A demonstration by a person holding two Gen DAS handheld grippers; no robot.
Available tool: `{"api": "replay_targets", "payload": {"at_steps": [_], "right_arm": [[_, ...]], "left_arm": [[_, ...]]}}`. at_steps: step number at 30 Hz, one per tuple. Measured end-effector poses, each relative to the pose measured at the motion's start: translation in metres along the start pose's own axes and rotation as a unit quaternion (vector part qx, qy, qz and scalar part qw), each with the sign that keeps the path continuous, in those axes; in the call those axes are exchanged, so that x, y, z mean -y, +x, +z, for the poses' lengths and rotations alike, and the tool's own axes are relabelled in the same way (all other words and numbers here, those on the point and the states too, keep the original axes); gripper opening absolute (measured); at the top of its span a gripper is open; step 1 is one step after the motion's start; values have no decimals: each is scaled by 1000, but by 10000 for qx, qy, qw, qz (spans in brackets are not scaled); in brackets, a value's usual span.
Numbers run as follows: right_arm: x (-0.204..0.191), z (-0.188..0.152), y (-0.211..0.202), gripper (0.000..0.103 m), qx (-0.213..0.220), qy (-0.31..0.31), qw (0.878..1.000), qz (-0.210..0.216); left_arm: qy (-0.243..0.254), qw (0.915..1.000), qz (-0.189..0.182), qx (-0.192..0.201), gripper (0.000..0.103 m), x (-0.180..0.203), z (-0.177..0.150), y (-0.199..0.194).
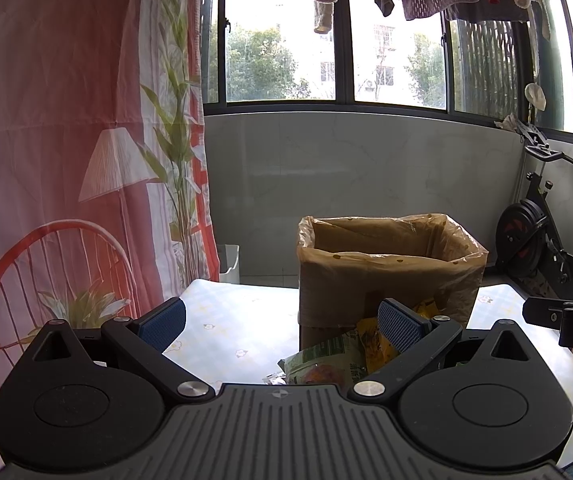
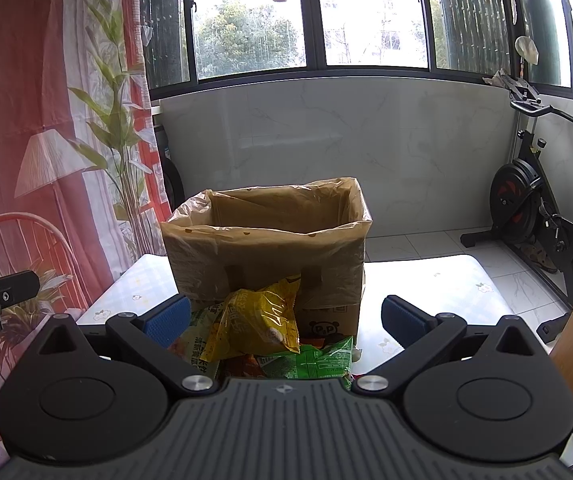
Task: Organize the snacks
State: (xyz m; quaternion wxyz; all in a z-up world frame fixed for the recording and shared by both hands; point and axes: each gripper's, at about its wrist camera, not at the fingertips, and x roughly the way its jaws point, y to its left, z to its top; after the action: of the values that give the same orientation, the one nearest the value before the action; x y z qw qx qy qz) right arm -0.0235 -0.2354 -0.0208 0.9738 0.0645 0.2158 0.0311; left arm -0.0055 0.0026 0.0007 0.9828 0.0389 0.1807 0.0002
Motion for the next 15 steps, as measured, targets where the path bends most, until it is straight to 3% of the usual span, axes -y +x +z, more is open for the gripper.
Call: {"api": "replay_targets", "payload": {"at_steps": [15], "right_arm": [[-1, 1, 0, 103, -2, 6, 10000, 3]], "left_arm": [[-6, 10000, -16, 18, 103, -1, -2, 0]]}}
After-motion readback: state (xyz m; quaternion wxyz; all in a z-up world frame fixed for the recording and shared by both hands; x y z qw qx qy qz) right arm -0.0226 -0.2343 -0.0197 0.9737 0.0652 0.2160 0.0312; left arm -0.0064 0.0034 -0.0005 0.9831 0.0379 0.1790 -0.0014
